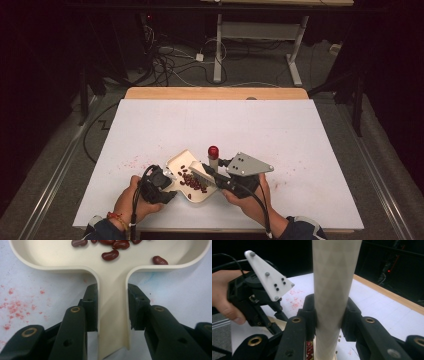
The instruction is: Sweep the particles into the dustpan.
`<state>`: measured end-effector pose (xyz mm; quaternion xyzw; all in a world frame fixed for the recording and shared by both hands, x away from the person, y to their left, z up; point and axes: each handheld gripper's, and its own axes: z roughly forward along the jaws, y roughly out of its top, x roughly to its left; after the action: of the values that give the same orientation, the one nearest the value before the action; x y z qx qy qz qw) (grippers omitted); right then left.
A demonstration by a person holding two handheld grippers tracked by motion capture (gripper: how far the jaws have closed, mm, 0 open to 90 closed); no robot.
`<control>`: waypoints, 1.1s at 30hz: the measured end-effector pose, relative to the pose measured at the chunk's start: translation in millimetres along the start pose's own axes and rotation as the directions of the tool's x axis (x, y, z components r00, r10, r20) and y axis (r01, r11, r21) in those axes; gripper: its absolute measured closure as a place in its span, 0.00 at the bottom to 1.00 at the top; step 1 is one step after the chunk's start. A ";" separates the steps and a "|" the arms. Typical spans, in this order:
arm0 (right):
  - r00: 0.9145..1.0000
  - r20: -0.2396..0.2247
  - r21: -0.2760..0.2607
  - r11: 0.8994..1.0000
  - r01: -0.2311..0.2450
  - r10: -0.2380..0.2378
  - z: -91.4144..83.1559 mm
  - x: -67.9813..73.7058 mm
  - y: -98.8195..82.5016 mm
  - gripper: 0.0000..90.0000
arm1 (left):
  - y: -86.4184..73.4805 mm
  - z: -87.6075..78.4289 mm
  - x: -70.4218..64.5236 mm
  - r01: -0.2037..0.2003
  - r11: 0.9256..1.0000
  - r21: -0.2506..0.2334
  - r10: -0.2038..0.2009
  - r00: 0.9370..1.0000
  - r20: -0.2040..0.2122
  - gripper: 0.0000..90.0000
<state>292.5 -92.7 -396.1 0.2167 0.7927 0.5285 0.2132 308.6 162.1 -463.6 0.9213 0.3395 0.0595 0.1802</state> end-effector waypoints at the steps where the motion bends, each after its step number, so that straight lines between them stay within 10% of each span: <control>1: 1.000 0.007 0.000 1.000 0.005 -0.005 -0.5 -0.3 0.2 0.78 | -0.2 0.0 0.1 0.001 1.000 -0.002 -0.001 1.000 0.001 0.71; 10: 0.995 0.096 -0.055 0.998 0.030 -0.024 -8.4 -27.9 9.4 0.78 | -1.4 0.2 3.7 0.013 1.000 -0.006 -0.012 1.000 0.018 0.71; 23: 0.974 0.223 -0.010 0.999 0.050 -0.046 40.6 -61.3 -0.7 0.78 | -7.1 -2.0 13.8 0.038 0.999 0.001 -0.038 0.999 0.036 0.71; 33: 0.995 0.090 -0.003 0.999 0.047 -0.046 46.4 -33.6 2.5 0.78 | -6.9 -1.2 20.5 0.064 0.998 -0.010 -0.064 0.998 0.019 0.71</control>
<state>346.4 -76.3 -406.4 0.2213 0.7858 0.5149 0.2615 319.7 180.6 -465.3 0.9095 0.3668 0.0467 0.1899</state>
